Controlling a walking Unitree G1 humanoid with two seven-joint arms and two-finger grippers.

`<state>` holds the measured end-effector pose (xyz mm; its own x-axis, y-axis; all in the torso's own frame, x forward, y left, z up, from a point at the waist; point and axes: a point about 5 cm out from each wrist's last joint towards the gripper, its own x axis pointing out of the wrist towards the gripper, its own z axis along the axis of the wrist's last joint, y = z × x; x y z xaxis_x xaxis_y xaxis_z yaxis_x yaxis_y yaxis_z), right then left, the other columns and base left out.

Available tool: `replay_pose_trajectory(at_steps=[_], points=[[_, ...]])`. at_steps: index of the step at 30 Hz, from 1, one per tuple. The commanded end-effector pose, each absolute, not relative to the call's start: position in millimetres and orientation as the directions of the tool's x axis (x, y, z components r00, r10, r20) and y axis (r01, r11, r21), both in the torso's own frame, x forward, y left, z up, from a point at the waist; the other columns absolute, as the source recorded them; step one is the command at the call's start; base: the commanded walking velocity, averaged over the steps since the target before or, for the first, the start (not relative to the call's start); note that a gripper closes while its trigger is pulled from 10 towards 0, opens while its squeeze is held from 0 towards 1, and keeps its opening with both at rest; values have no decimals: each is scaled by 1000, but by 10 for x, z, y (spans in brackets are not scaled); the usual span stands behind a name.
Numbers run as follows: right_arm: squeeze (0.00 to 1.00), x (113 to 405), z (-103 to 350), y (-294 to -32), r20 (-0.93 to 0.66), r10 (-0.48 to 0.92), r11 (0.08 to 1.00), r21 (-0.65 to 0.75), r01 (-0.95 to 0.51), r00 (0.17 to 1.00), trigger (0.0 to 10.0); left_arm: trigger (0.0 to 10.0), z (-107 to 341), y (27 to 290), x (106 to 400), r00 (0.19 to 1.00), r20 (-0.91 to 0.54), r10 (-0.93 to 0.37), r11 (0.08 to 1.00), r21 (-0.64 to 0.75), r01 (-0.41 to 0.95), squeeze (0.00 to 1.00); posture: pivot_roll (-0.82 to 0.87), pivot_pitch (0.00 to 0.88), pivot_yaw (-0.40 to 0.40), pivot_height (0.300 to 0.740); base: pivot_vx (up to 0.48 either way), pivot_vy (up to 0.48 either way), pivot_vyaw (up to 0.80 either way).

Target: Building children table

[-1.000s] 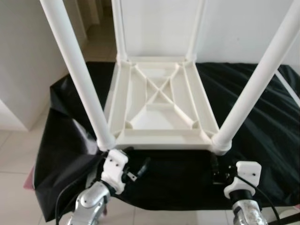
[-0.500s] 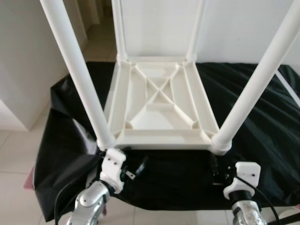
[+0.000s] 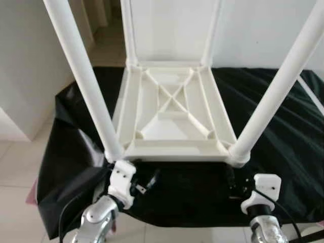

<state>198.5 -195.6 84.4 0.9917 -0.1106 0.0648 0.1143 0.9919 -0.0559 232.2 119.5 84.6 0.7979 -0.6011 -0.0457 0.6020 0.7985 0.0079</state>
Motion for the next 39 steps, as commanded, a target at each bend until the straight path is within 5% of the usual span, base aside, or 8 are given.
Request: replay_pose_trajectory(at_steps=[1,39], points=[[0,1971,820,-1950,62,-110,992,-53,114,992,10000,10000,842,1191,2311,782,-56,-621,783,6,622,0,-28,20,11,740,0,0,0],[0,1986,804,-1921,61,-104,993,-45,107,993,10000,10000,847,1196,2300,780,-69,-622,782,-6,623,0,-21,20,13,740,0,0,0]])
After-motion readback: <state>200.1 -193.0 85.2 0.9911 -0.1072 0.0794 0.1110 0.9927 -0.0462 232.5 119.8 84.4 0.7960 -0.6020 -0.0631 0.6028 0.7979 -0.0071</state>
